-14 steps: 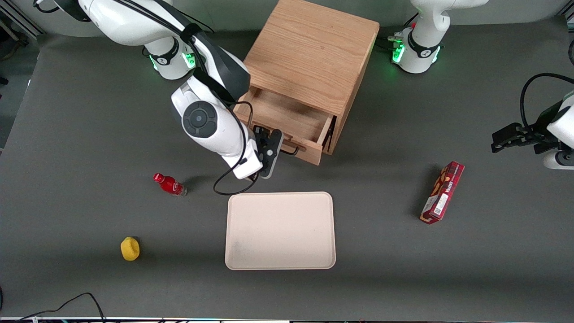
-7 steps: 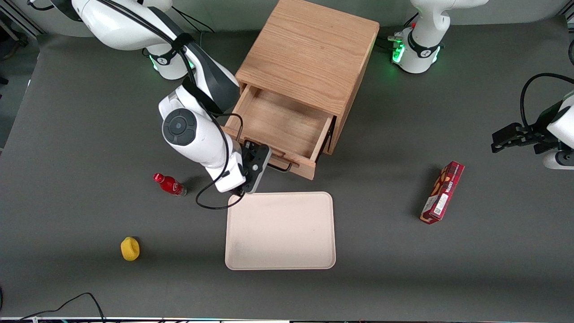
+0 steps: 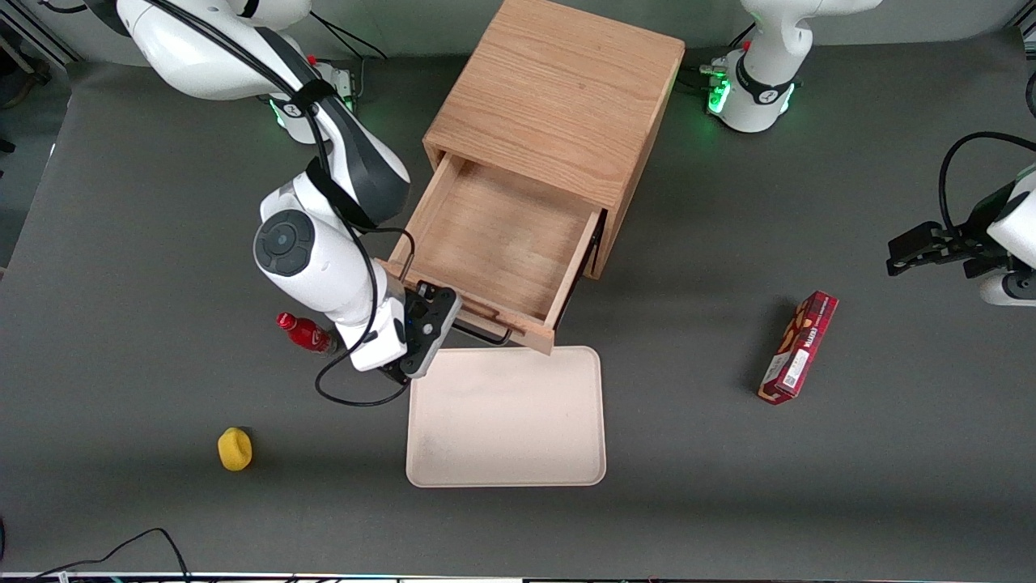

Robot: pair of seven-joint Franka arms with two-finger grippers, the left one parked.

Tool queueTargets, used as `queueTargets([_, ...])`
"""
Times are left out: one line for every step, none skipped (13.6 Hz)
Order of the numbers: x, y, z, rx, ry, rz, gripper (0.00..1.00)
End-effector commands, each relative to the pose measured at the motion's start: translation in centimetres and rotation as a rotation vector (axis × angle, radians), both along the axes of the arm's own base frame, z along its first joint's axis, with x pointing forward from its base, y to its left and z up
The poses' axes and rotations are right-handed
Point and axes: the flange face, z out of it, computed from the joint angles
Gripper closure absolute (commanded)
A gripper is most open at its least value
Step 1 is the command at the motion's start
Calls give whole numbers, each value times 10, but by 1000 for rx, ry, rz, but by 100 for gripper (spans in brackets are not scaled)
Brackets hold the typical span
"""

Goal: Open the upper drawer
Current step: 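Pull the handle outward with the right gripper, sliding the drawer open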

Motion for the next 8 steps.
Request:
queueTargets([8,-8,4,2,-26,7,0])
queueTargets([10,-11,5,0,-28,4,0])
queueTargets([12,-13,7,0,-33,-1,0])
queueTargets([12,-14,6,-1,-33,-2,0])
queueTargets([16,-19,8,0,-37,-11,0])
queueTargets([19,-23,11,0,-44,-18,0])
queueTargets([20,-24,13,1,-48,-21,0])
queueTargets([21,-26,15,4,-50,-24,0])
